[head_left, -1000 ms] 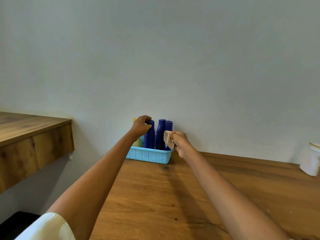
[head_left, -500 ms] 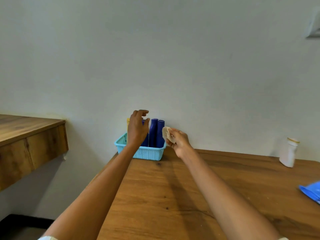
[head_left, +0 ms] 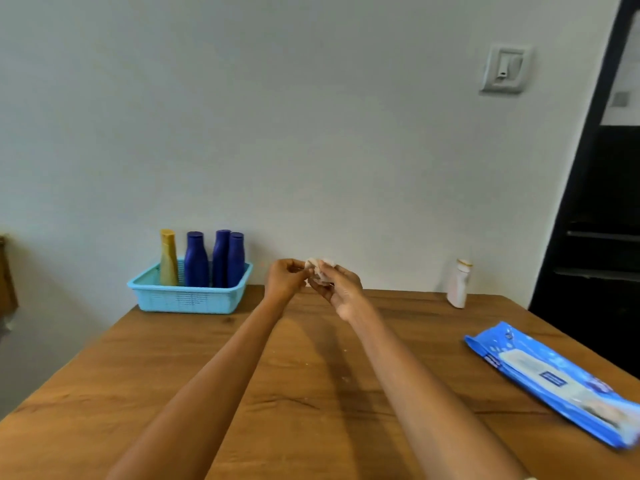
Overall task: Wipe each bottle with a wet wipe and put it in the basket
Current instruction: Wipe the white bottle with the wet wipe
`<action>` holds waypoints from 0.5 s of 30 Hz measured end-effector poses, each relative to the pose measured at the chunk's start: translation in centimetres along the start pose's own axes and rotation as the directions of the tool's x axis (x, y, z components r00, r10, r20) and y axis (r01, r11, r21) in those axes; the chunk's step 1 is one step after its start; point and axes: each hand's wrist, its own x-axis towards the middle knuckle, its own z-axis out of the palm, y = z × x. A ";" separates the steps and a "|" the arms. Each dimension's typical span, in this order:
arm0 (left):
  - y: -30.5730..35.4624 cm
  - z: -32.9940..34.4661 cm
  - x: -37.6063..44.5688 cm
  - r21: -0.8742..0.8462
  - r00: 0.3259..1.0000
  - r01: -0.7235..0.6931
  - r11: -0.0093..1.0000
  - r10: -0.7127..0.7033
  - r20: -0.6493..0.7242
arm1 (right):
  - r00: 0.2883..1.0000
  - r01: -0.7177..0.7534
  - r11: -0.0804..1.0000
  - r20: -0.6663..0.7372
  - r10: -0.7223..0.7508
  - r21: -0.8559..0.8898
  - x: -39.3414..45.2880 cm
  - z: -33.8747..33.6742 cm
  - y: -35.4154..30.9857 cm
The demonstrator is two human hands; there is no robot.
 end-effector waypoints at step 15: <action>3.8 26.6 2.7 -0.005 0.953 -0.142 0.990 0.138 0.268 | 0.621 0.422 0.869 -0.617 -0.484 -0.258 4.6 -22.7 -12.4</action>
